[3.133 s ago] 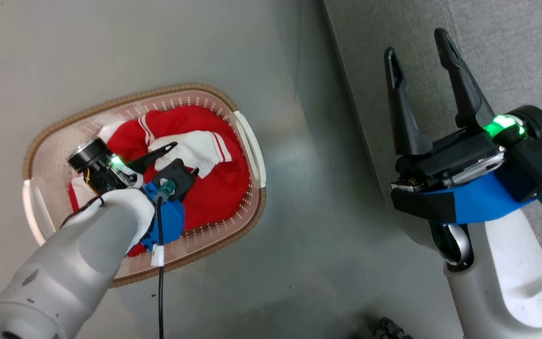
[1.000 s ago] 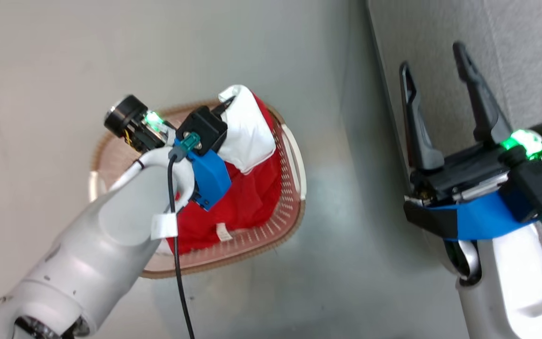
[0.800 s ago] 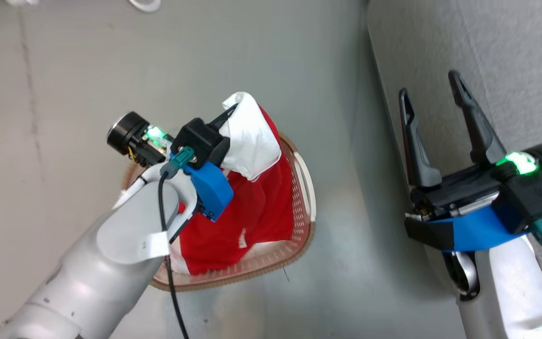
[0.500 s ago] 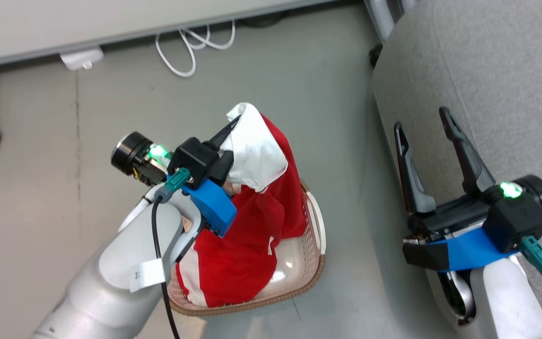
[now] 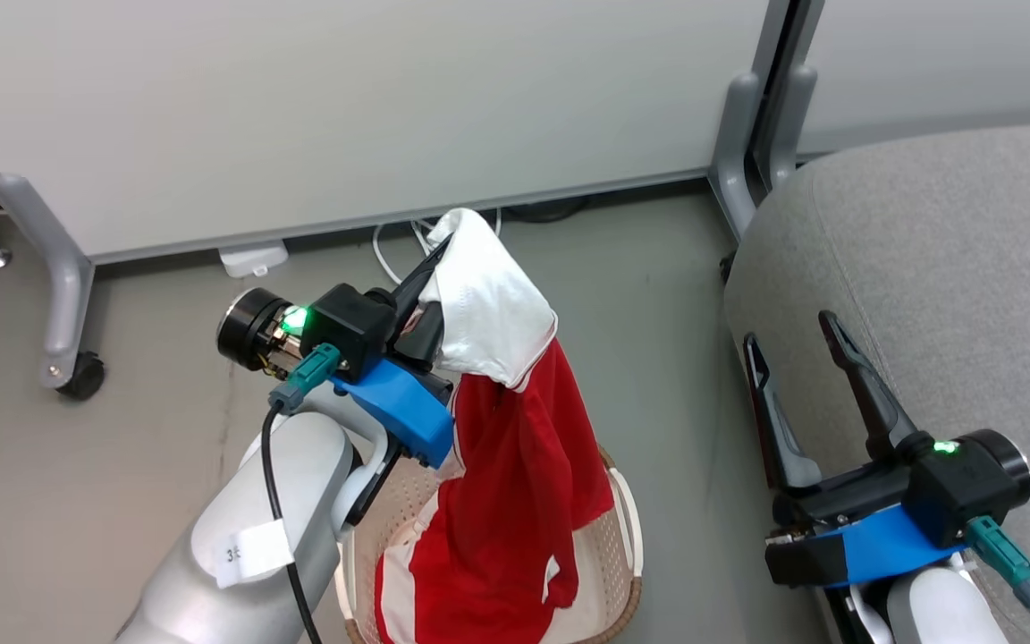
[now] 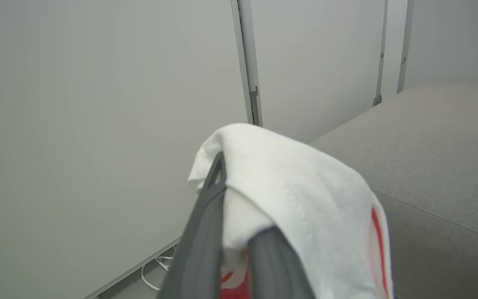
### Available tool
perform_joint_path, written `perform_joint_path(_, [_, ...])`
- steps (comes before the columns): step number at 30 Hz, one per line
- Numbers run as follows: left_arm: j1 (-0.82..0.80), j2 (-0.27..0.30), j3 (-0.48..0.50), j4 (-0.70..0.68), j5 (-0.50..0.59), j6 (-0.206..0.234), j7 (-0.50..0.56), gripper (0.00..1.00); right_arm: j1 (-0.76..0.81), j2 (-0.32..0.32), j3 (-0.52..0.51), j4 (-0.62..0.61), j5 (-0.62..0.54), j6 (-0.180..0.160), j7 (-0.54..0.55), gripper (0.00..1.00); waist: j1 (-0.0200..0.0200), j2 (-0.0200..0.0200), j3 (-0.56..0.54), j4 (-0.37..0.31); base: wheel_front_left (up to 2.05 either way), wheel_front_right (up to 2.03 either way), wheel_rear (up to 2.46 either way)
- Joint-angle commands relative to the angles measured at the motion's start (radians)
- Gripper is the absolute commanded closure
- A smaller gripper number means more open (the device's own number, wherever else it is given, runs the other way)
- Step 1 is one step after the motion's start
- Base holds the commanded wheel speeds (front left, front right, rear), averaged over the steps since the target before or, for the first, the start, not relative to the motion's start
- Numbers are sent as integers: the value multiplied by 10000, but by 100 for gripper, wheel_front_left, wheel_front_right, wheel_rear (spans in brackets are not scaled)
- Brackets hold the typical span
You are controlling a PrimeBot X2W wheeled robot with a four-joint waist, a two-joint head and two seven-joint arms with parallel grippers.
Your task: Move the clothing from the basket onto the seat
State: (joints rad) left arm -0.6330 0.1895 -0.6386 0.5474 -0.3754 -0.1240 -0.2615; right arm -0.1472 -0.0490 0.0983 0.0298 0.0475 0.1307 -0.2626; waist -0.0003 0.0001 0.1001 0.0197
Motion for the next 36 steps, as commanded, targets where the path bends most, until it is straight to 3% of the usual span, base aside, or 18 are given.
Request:
perform_joint_path(1, [165, -29, 112, -74, -107, -47, -53, 100, 235, -22, 16, 30, 90, 1, -35, 0, 3, -1, -293, 147, 0, 0, 0])
perform_joint_path(21, [377, 3, -114, -561, -463, -67, -53, 100, 646, -24, 329, 125, 80, 1, -33, 0, 3, -1, -771, 521, 0, 0, 0])
perform_joint_path(29, [-33, -182, -395, -638, -406, -68, -53, 100, 120, -24, 1881, 725, -244, 1, -35, 0, 3, -1, -489, 756, 0, 0, 0])
perform_joint_path(36, [-414, -472, -760, -697, -405, -67, -55, 100, -953, -98, 2862, 2109, -545, 1, -35, 0, 3, -1, -154, 1150, 0, 0, 0])
